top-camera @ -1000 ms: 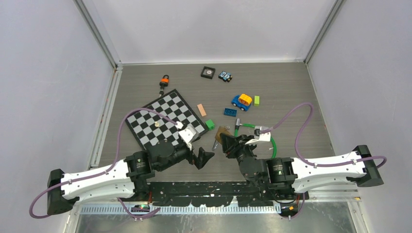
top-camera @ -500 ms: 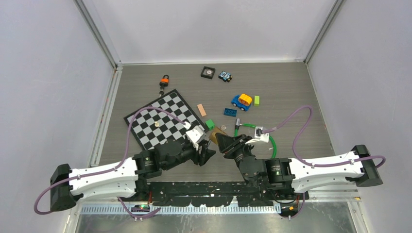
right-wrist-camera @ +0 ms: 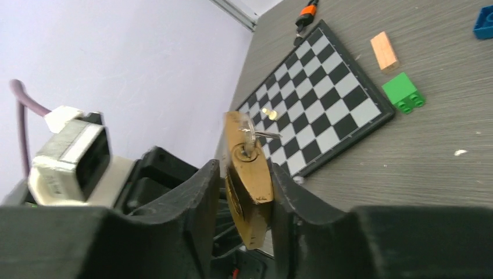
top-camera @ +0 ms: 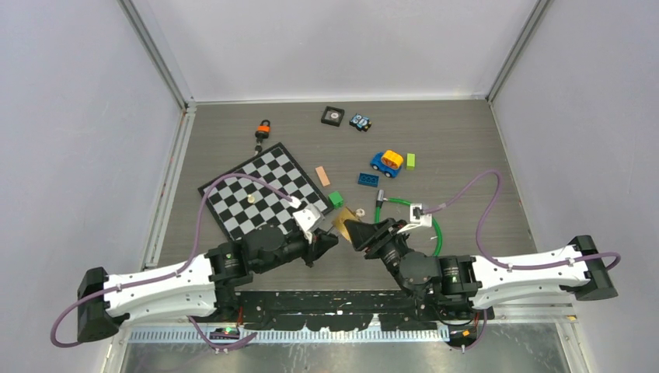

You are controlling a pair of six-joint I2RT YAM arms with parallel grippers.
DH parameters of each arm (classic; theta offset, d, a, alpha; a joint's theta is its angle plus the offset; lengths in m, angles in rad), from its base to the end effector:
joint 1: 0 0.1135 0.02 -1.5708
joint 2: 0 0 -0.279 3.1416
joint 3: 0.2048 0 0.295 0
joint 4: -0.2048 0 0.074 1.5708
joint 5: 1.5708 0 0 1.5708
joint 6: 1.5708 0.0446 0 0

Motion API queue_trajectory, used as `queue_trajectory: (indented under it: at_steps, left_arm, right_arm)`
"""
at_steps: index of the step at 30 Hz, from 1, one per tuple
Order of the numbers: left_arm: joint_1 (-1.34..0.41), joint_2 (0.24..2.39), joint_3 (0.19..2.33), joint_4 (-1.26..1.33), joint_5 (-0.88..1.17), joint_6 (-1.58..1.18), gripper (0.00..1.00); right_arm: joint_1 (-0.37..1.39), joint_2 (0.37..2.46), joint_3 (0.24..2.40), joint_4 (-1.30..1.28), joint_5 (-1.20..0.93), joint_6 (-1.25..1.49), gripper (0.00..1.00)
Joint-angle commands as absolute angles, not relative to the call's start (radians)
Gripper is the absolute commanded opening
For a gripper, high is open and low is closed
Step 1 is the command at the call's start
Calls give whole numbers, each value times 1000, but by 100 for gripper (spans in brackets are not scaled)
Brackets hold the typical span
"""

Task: Lock with the key
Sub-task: Lock the lock.

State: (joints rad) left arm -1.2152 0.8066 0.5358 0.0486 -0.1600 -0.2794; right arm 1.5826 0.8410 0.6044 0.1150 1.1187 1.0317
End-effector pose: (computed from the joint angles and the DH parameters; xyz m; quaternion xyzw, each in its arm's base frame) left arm 0.0890 -0.2192 0.2695 0.3067 0.7175 -0.3772 0.4989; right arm 0.0375 0.2221 0.3007 0.1659 0.7064 0.4389 0.5300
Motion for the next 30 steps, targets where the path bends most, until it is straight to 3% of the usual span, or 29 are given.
queue_trajectory:
  at_steps: [1,3,6,12,21,30]
  left_arm:
    - [-1216,722,581,76,-104,-241,0]
    - [-1216,695,588,31,-104,-242,0]
    - [-1215,641,583,-30,-123,-242,0]
    - [-1216,557,585,-132,-130,-220,0]
    - [-1216,592,672,-266,171,-157,0]
    - [-1215,660,719,-262,361,-129,0]
  right_arm:
    - [1582,786,579,190,1051,768,51]
    - [1584,746,581,149,963,678,73]
    - [1582,688,613,-6,827,648,79]
    - [1583,553,663,-267,620,539,79]
    - [1583,565,860,-502,183,-46,76]
    - [1582,702,934,-513,155,-272,83]
